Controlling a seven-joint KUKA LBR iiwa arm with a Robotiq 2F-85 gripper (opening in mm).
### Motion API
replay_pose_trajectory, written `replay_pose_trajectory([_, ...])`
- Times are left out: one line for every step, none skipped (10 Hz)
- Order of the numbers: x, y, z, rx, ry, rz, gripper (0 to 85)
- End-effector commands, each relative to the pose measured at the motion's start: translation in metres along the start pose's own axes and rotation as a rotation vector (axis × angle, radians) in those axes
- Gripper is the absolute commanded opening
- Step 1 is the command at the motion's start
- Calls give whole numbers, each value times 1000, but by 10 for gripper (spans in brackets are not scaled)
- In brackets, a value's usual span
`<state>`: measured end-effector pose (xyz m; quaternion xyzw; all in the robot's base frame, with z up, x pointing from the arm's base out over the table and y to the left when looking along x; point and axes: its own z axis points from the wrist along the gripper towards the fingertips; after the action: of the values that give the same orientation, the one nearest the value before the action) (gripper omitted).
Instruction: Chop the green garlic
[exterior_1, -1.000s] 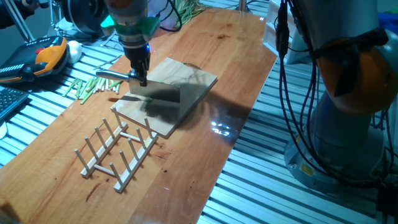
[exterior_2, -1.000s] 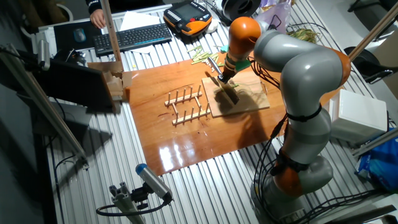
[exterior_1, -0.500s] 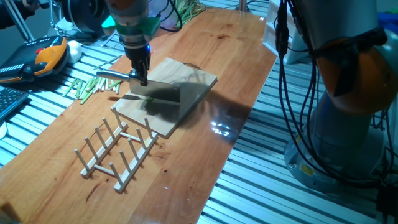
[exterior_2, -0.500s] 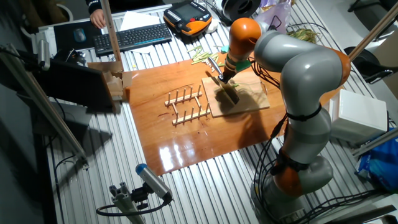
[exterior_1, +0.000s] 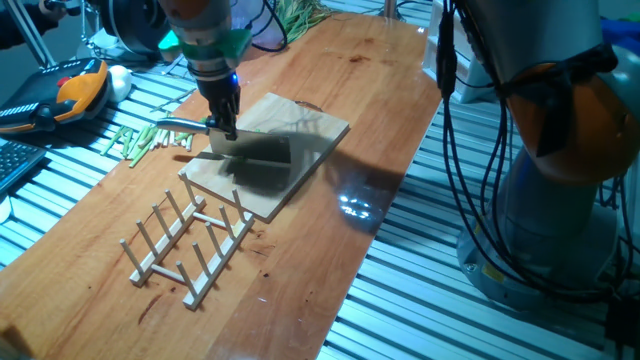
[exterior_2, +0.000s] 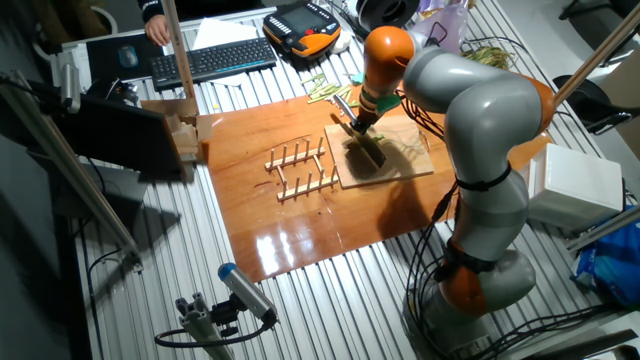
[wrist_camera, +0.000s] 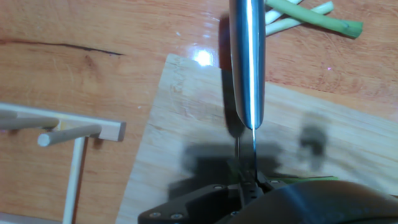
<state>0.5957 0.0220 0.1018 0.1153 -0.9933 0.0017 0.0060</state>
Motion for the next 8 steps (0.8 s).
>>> replay_pose_trajectory([2,1,2,2,5,-1,0])
replay_pose_trajectory([2,1,2,3,-1,4,0])
replay_pose_trajectory([3,2,4,4,-7,4,0])
replay_pose_trajectory([4,2,5,3,-7,4,0])
replay_pose_trajectory([6,4,9,3,-13,4,0])
replay_pose_trajectory([8,7,12,2,-15,5,0])
replay_pose_trajectory([7,9,13,4,-11,7,0])
replay_pose_trajectory([6,9,14,-1,-11,7,0])
